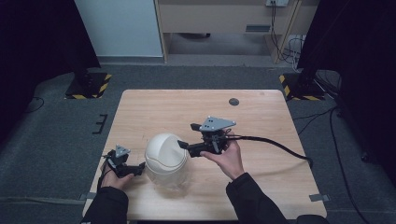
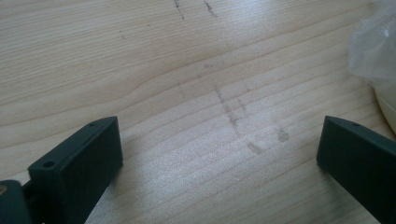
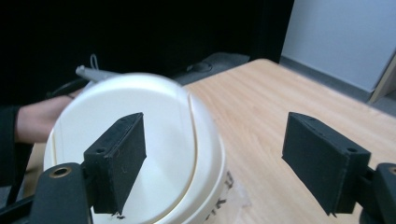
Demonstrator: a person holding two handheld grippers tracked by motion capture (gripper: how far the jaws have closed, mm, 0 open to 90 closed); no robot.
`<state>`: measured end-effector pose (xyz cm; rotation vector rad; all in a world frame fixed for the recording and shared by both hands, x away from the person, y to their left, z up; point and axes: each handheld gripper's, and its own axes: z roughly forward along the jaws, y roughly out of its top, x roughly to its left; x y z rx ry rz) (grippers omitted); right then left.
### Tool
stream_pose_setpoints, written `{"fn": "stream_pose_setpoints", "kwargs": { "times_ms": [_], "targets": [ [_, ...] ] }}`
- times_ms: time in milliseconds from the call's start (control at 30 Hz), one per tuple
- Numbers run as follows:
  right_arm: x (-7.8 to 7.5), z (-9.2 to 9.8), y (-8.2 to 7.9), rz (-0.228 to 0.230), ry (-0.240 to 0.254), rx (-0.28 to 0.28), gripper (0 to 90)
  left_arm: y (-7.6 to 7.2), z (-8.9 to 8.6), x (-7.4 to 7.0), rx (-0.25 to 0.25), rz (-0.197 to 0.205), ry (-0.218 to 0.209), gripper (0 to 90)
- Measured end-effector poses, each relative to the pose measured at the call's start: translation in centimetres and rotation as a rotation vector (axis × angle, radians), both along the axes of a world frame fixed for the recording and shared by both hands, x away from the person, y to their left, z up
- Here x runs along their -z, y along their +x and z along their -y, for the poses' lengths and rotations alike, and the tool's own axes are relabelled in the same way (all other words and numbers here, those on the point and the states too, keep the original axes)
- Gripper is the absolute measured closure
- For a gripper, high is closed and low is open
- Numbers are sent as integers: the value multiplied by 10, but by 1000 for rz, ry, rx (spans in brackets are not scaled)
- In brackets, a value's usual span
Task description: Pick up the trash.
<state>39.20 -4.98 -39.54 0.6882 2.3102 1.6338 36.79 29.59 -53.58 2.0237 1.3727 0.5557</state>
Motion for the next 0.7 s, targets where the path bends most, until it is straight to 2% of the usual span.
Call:
{"fn": "stream_pose_setpoints", "kwargs": {
  "times_ms": [300, 433, 700],
  "targets": [
    [18, -11, -1, -34, -50, -18, 235, 0, 0, 0, 0, 0, 0, 0],
    [27, -17, 1, -54, -87, -20, 227, 0, 0, 0, 0, 0, 0, 0],
    [35, -22, 5, -88, -120, -19, 229, 0, 0, 0, 1, 0, 1, 0]
  ]
}}
